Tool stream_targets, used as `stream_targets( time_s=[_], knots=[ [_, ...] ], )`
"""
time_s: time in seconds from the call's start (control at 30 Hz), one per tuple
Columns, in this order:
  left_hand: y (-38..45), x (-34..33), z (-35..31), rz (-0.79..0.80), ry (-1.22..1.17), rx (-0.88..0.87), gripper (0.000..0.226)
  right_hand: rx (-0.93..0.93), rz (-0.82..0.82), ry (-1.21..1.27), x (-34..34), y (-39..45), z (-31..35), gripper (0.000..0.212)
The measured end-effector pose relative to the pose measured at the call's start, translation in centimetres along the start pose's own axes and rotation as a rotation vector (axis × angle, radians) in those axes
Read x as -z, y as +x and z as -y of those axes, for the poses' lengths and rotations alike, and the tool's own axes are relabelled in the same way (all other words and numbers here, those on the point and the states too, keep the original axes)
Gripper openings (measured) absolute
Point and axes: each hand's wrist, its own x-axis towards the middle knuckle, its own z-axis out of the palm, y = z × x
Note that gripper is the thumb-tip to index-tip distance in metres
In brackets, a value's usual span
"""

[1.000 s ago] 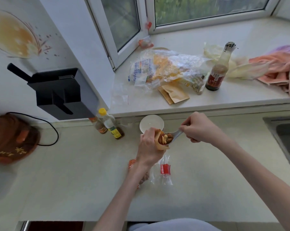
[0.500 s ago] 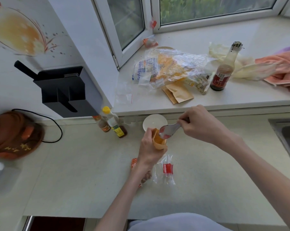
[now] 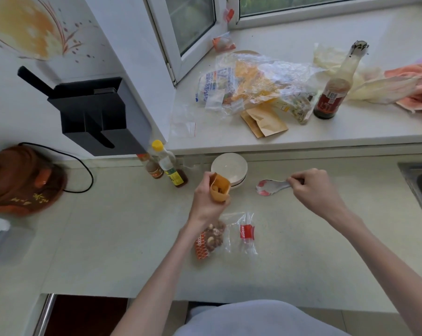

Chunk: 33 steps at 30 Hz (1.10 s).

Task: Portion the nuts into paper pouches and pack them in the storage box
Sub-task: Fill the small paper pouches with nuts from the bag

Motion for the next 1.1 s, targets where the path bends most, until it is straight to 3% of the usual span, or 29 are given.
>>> stream_targets(
  time_s=[0.17,0.37,0.6,1.1],
  knots=[
    [-1.5,0.0,1.1,-0.038,0.013,-0.131,0.052,-0.02,0.029,-0.022,-1.4,-1.1,-1.8,0.023],
    [-4.9,-0.3,6.9,0.091,0.034,0.188,0.05,-0.142,0.179,-0.062,-5.7,-1.9,-5.0,0.021],
    [-7.7,0.3,12.6,0.027,0.064,0.41,0.048,-0.288,0.293,-0.103,-11.7,-2.9,-8.6,0.019],
    [-6.1,-1.0,17.1,0.054,0.005,0.764,0.05,-0.253,0.357,0.118,-18.5,-2.3,-6.6,0.03]
  ],
)
